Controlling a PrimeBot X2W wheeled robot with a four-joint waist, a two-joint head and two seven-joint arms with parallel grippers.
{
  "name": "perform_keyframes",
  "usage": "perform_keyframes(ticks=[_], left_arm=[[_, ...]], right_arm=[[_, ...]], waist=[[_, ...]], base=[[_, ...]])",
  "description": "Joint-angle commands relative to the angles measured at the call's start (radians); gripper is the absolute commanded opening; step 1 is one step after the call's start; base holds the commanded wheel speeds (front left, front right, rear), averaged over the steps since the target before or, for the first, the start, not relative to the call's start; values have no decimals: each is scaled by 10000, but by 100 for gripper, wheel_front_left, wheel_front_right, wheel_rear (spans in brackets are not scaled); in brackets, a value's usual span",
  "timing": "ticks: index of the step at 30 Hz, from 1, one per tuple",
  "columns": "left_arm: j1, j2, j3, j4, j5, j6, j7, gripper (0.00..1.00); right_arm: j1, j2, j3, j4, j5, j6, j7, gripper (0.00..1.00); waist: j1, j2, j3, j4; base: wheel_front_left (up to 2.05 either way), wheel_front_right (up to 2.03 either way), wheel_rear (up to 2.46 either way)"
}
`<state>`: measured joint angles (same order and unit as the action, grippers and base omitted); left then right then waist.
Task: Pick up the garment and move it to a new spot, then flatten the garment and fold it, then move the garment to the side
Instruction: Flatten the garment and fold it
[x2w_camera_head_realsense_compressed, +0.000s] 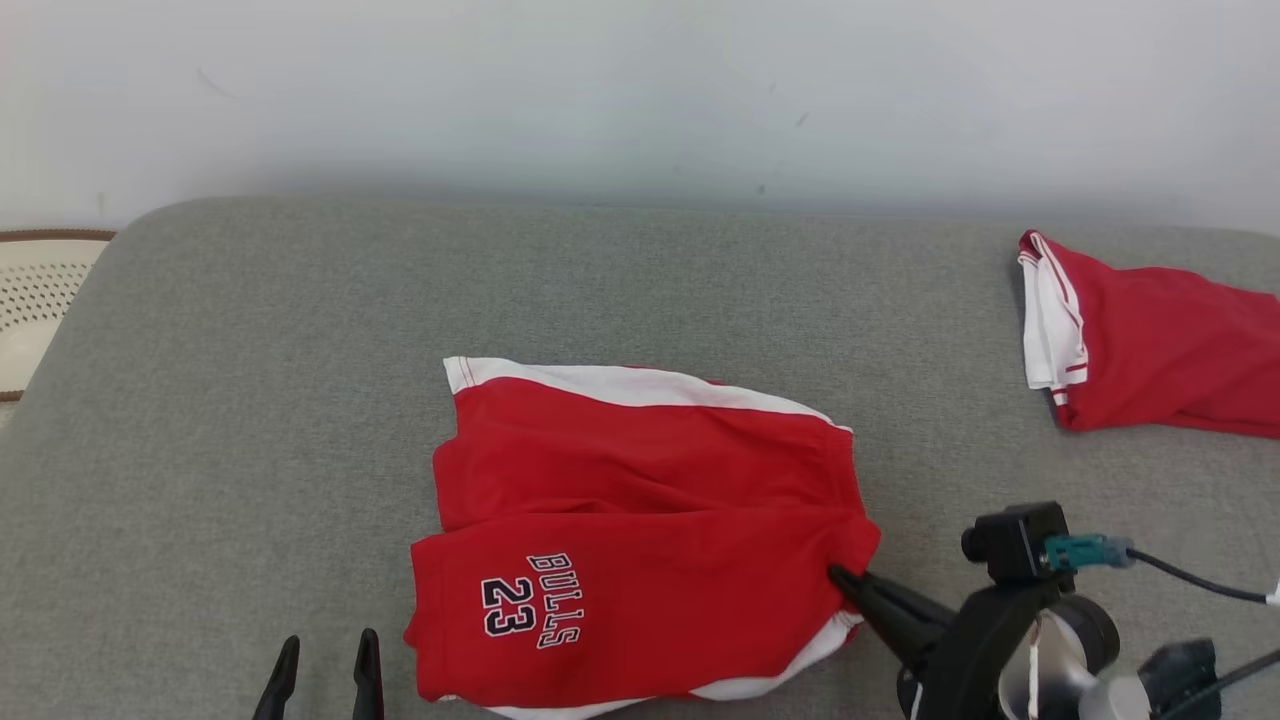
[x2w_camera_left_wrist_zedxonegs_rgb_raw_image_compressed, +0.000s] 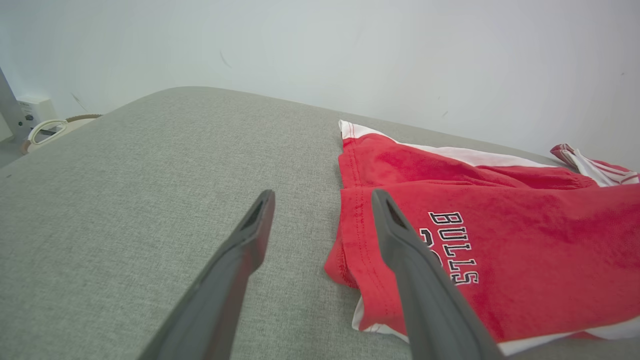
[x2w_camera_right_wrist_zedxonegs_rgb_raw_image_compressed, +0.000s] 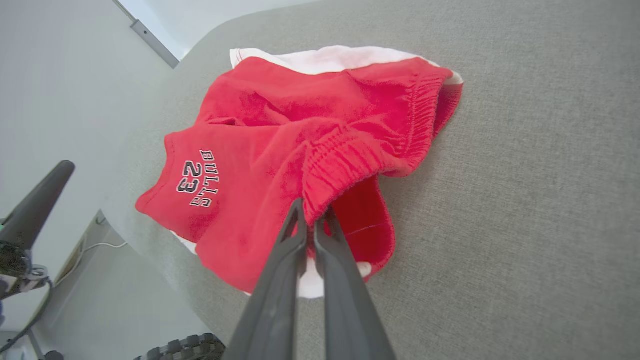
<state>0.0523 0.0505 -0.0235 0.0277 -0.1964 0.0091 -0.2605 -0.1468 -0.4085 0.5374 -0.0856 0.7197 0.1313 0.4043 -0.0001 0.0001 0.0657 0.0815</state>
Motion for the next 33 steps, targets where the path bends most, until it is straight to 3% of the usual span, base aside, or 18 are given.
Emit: perform_keyframes(ticks=[1,12,13,14,15,24,33], left_arm=[[-69,5,1,36,59,-37,-49,100],[-124,3,76,159,142,-141,-49,100],[-105,5,85,159,142,-114,-49,100],[-75,5,103,156,139,-99,-49,100],[-37,5,123,150,139,-85,-49,100],[208,5,204,0,123,55,-49,100],[201,5,226,-137,134,59,-49,100]], right_arm=[[-272,54,39,178,-213,-12,-108,0],[-1940,866,356,3190,-1114,-12,-1458,0],[-1999,915,373,3348,-1127,-12,-1576,30],[-2018,956,418,3502,-1112,-12,-1679,47],[-2008,969,454,3633,-1099,-12,-1766,100],[-1235,802,282,3356,-1060,-12,-2432,100],[-214,709,-156,2129,-1497,-12,-1846,100]], waist=[[1,-1,34,84],[1,-1,25,505],[1,-1,6,511],[1,-1,-14,507],[1,-1,-40,492],[1,-1,-251,114],[1,-1,-148,-363]], base=[[0,0,0],[0,0,0],[0,0,0],[0,0,0],[0,0,0],[0,0,0],[0,0,0]])
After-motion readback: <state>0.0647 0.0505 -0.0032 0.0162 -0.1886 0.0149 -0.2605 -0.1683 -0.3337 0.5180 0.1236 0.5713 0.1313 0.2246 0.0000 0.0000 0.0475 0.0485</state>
